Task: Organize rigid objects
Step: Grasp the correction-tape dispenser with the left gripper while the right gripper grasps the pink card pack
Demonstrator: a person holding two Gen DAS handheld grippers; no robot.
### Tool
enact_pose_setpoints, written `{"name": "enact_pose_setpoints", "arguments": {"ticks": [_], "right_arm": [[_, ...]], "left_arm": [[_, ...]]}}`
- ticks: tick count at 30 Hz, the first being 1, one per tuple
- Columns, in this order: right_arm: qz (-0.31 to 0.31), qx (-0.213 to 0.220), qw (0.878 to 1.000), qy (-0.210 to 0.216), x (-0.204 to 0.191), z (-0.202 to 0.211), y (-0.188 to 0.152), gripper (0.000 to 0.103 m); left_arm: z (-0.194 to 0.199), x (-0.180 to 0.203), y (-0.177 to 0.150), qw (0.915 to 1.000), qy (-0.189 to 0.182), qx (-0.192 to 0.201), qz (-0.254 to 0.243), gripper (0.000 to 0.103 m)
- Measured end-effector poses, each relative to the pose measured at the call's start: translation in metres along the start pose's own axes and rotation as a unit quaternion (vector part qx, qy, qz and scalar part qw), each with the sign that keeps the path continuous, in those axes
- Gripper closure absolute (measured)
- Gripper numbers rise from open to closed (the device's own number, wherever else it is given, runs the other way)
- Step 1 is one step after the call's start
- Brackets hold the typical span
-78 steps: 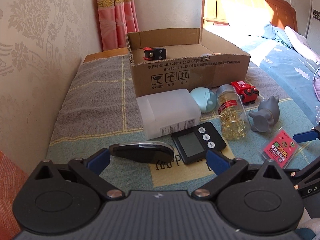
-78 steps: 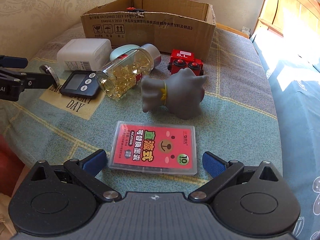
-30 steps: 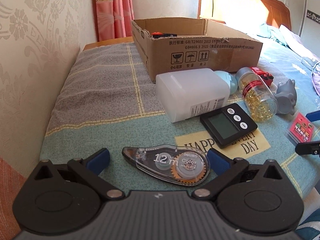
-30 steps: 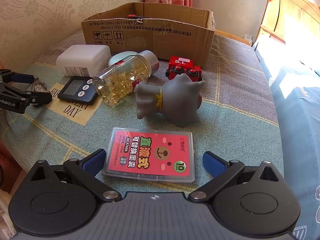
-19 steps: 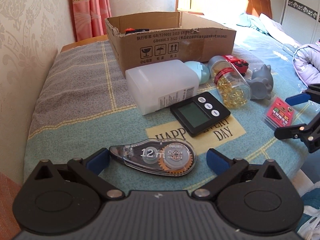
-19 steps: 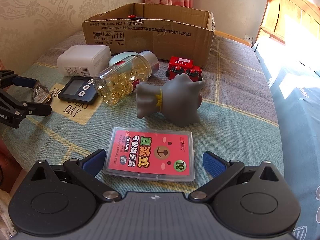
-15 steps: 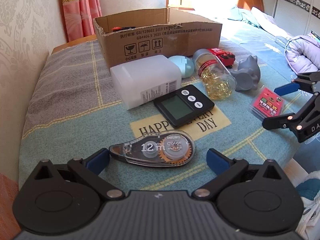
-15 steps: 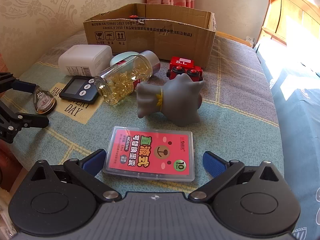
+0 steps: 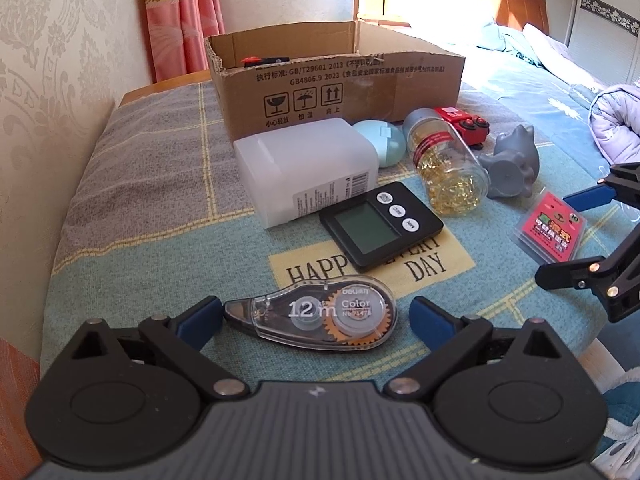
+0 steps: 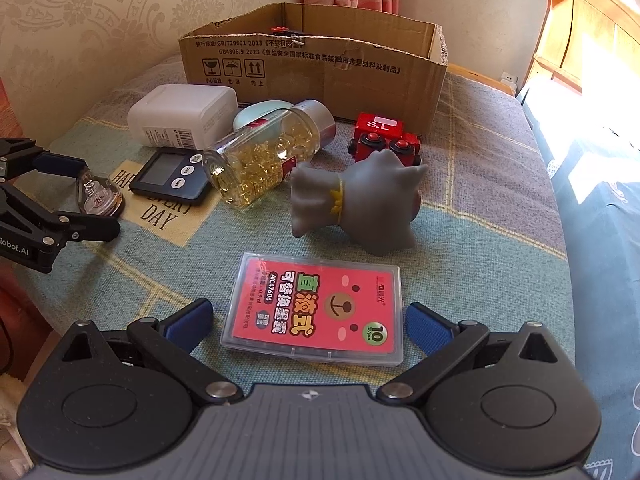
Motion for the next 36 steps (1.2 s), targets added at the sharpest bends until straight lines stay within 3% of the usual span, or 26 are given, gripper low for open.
{"name": "enact_pose_setpoints", "arguments": {"ticks": [8,12,17,21,36], "right_arm": [[0.014,-0.004,1.0,0.011,-0.014,-0.004,0.007,0.0],[0.007,-0.003,1.0,0.006,-0.011,-0.001,0.006,0.007],[0.005,-0.005,1.0,0.001,-0.012,-0.002,0.008,0.009],[0.004,-0.009,1.0,0.0,-0.013,-0.002,0.009,0.011],[0.015,-0.018,1.0,0.013,-0.005,0.013,0.012,0.011]], "left_arm": [[0.0,0.001,-0.001,1.0,0.0,0.001,0.004,0.004],[0.0,0.001,-0.001,1.0,0.0,0.004,0.003,0.004],[0.0,0.001,0.0,1.0,-0.001,0.002,0.003,0.004],[0.001,0.001,0.002,1.0,-0.002,0.005,0.004,0.013],[0.009,0.005,0.005,0.9996,0.008,-0.025,0.009,0.014]]}}
Point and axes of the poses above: each gripper's, at about its wrist camera, not at the fingertips, and z roughly against the way its jaws point, x to its right, y to its top, the point moved 9 cm from there along -z, roughly the way its jaws point, and after that the axes turned 4 degrees about -y, right-handed, at the moved point
